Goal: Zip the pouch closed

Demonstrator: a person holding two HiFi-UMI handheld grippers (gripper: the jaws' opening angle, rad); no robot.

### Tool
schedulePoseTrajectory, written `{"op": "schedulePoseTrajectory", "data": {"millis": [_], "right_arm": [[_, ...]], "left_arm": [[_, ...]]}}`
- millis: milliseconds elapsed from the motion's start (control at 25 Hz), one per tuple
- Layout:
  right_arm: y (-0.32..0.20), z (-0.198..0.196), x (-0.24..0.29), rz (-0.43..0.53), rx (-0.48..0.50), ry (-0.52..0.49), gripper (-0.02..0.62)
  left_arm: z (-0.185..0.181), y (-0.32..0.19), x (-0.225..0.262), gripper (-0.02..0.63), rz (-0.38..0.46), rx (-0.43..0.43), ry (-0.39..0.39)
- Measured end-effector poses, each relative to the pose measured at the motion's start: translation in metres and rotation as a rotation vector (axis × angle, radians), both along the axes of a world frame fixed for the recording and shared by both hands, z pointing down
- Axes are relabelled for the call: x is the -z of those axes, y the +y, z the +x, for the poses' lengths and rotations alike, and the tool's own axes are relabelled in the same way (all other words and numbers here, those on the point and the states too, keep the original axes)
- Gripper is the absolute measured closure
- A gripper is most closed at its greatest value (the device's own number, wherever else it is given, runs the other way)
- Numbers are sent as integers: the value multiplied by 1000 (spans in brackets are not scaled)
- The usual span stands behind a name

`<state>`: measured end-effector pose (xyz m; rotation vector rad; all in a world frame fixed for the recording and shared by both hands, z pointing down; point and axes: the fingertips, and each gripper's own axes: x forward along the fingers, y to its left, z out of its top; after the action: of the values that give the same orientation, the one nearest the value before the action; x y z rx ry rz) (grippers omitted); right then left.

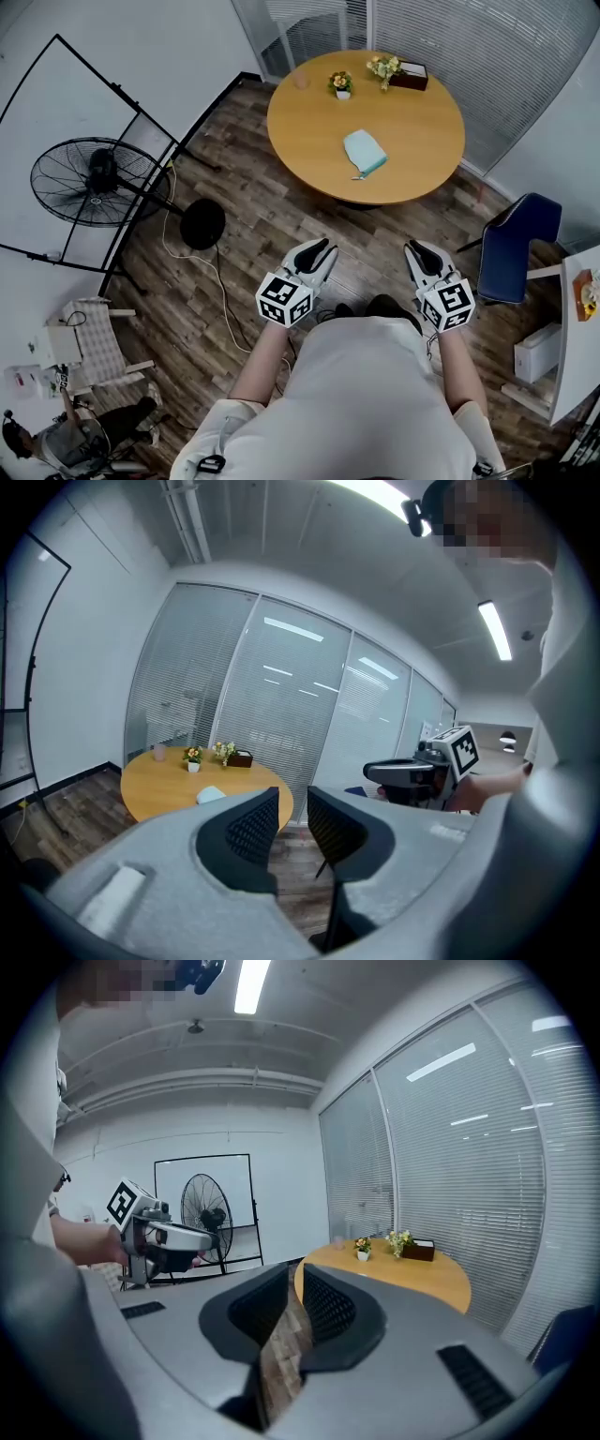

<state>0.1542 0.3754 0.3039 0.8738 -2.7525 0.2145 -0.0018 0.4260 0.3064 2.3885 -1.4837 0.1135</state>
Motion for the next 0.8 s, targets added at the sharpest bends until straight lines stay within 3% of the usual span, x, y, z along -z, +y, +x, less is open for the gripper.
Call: {"op": "schedulePoseTrajectory", "data": {"millis": [440, 800], "right_arm": [[-46, -14, -17, -39, 25, 0, 545], [-134, -26, -31, -76, 70, 11, 545]], "left_arm": [[-16, -40, -19, 517, -43, 47, 6], [-24, -121, -30, 517, -76, 77, 2]]}}
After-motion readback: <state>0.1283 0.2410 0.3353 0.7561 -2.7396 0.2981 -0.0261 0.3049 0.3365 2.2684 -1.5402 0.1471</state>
